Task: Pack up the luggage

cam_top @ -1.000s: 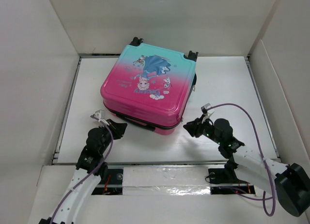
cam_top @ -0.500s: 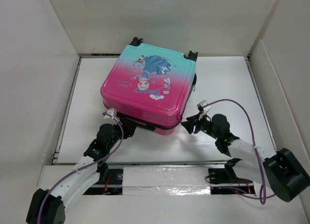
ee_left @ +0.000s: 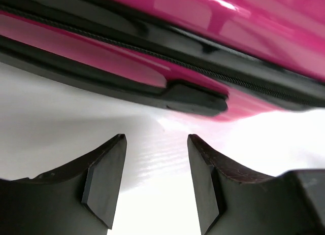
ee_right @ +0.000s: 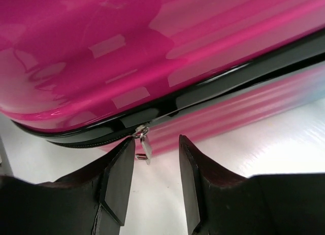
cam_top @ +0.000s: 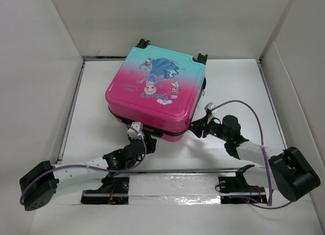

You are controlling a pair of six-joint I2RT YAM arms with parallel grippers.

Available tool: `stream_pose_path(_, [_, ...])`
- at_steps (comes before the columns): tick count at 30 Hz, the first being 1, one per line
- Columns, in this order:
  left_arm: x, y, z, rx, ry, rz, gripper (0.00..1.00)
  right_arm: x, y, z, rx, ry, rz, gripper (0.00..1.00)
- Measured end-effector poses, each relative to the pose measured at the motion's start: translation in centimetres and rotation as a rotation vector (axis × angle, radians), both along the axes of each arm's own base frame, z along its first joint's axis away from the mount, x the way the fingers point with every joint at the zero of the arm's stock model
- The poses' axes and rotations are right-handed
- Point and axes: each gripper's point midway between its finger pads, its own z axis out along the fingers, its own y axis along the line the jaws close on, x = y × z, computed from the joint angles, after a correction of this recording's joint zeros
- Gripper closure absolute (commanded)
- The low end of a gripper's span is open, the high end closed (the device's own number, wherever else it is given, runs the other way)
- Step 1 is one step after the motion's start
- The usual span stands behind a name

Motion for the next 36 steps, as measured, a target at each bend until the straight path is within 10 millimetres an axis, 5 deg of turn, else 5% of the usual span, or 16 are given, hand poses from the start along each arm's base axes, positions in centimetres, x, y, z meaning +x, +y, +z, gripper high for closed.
stream_pose_path(6, [1.0, -0.2, 1.5, -0.062, -0.047, 0.055, 0.53, -0.2, 0.6, 0.1, 0.012, -0.002, 0.048, 0.58])
stream_pose_path(17, [1.8, -2.3, 3.1, -0.117, -0.089, 0.024, 0.52, -0.5, 2.0, 0.2, 0.053, 0.019, 0.054, 1.00])
stream_pose_path(25, [2.4, -3.7, 2.9, -0.083, -0.093, -0.009, 0.53, -1.0, 1.4, 0.6, 0.055, 0.018, -0.054, 1.00])
stream_pose_path(36, [3.3, -6.7, 3.2, -0.092, -0.084, -0.072, 0.53, -4.7, 1.2, 0.8, 0.004, 0.086, -0.181, 1.00])
